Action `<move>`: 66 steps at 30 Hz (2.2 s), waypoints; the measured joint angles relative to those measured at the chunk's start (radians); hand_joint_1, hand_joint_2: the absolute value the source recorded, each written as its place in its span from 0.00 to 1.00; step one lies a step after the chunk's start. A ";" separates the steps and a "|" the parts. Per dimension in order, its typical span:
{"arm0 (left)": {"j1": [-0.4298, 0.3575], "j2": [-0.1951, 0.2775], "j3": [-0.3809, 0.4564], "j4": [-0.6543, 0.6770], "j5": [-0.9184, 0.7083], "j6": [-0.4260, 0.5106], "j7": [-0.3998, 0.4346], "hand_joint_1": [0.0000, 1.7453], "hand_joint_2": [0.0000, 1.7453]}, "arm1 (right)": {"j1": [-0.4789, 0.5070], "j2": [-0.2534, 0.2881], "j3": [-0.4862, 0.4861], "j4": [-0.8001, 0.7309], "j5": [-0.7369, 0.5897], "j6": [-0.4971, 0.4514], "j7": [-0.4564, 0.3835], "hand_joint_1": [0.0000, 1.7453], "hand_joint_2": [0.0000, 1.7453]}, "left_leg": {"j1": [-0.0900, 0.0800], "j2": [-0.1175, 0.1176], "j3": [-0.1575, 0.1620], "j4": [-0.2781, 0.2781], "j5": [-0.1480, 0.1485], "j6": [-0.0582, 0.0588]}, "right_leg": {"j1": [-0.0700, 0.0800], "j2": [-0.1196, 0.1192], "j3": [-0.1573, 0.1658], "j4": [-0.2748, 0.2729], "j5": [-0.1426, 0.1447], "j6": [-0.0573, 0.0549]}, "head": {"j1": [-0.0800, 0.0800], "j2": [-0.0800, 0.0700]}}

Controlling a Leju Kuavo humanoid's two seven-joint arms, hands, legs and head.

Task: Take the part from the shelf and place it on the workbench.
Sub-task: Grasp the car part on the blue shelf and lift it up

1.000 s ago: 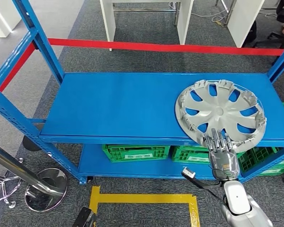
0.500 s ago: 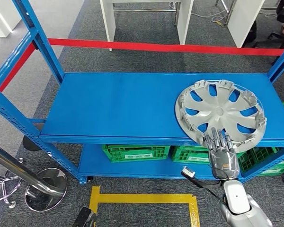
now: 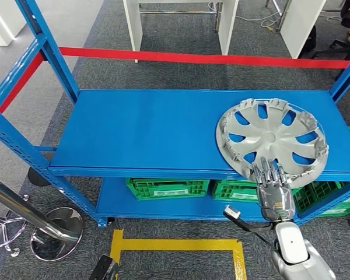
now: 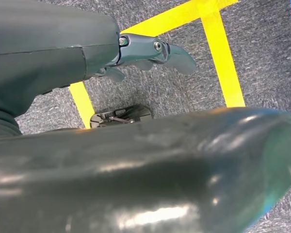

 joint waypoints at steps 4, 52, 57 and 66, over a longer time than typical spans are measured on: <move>0.000 0.000 0.000 0.000 0.000 0.000 0.000 0.00 0.00 | 0.000 0.000 0.000 0.000 0.000 0.000 0.000 0.00 1.00 | 0.000 0.000 0.000 0.000 0.000 0.000 | 0.000 0.000 0.000 0.000 0.000 0.000 | 0.000 0.000; -0.008 -0.002 0.000 -0.002 -0.001 -0.013 0.010 0.00 0.00 | -0.116 0.022 -0.069 0.149 -0.001 0.000 -0.043 0.00 1.00 | 0.000 0.000 0.000 0.001 0.000 0.000 | 0.000 0.000 0.000 0.000 0.000 0.000 | 0.000 0.000; -0.008 -0.002 0.000 -0.003 -0.001 -0.021 0.010 0.00 0.00 | -0.121 0.023 -0.071 0.172 -0.005 0.000 -0.049 0.00 1.00 | 0.000 0.000 0.000 0.001 0.000 0.000 | 0.000 0.000 0.000 0.000 0.000 0.000 | 0.000 0.000; -0.008 -0.002 0.000 -0.003 -0.001 -0.022 0.010 0.00 0.00 | -0.123 0.023 -0.074 0.192 -0.006 0.000 -0.049 0.00 1.00 | 0.000 0.000 0.000 0.001 0.000 0.000 | 0.000 0.000 0.000 0.000 0.000 0.000 | 0.000 0.000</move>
